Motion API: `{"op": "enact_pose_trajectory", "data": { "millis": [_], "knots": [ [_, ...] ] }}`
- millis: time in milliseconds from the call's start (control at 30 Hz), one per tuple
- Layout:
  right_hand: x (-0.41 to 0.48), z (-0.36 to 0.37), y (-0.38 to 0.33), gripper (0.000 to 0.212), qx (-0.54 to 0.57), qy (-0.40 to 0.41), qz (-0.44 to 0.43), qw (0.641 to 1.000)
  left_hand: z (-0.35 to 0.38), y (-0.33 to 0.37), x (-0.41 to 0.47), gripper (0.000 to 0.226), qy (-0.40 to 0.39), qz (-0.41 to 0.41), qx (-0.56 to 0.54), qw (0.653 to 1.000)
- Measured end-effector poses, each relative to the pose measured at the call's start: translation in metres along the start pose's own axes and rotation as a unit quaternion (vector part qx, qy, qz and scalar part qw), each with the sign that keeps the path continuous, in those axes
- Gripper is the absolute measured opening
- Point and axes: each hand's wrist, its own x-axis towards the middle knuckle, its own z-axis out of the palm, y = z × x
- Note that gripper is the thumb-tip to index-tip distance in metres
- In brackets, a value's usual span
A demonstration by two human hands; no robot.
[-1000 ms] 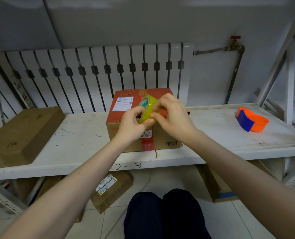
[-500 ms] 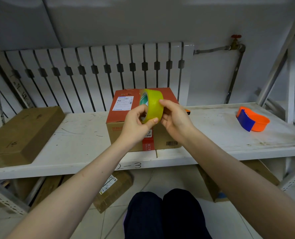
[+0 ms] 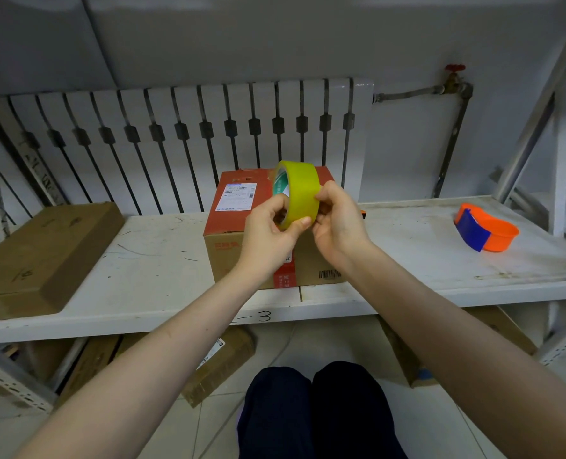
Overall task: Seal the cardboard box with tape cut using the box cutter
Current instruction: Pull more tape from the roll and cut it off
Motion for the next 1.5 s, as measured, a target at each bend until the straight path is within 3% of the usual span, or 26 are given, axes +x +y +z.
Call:
{"op": "enact_pose_trajectory", "data": {
  "millis": [133, 400, 700, 867, 967, 1000, 1067, 1167, 1267, 1500],
  "knots": [
    [0.005, 0.0, 0.001, 0.014, 0.049, 0.022, 0.064, 0.997, 0.003, 0.003, -0.002, 0.01, 0.014, 0.005, 0.044, 0.999],
    [0.009, 0.001, 0.0, 0.023, 0.065, 0.038, 0.131, 0.988, 0.004, 0.002, -0.003, 0.011, 0.029, 0.021, 0.109, 0.993],
    [0.011, 0.0, 0.004, 0.025, 0.07, 0.038, 0.129, 0.988, 0.004, 0.004, -0.004, 0.015, 0.028, -0.011, 0.095, 0.995],
    [0.012, -0.002, 0.013, 0.041, 0.089, 0.034, 0.102, 0.99, 0.004, 0.005, 0.0, 0.014, 0.027, -0.02, 0.086, 0.996],
    [0.014, -0.008, 0.011, 0.04, -0.02, -0.008, 0.038, 0.999, 0.001, 0.005, 0.004, 0.01, 0.03, -0.028, 0.088, 0.995],
    [0.015, -0.012, 0.01, 0.034, -0.117, 0.007, -0.012, 0.993, 0.0, 0.006, 0.005, 0.009, 0.032, -0.032, 0.094, 0.995],
    [0.015, -0.022, 0.008, 0.021, -0.311, 0.052, -0.143, 0.938, -0.001, 0.006, 0.006, 0.011, 0.033, -0.037, 0.105, 0.993],
    [0.015, -0.033, 0.009, 0.02, -0.428, 0.011, -0.27, 0.863, -0.001, 0.005, 0.006, 0.017, 0.036, -0.038, 0.118, 0.992],
    [0.016, -0.034, 0.01, 0.016, -0.479, -0.027, -0.296, 0.826, 0.001, 0.001, 0.006, 0.013, 0.042, -0.034, 0.134, 0.99],
    [0.015, -0.033, 0.013, 0.011, -0.513, -0.032, -0.3, 0.803, 0.001, -0.003, 0.002, 0.012, 0.057, -0.05, 0.163, 0.984]
  ]
}}
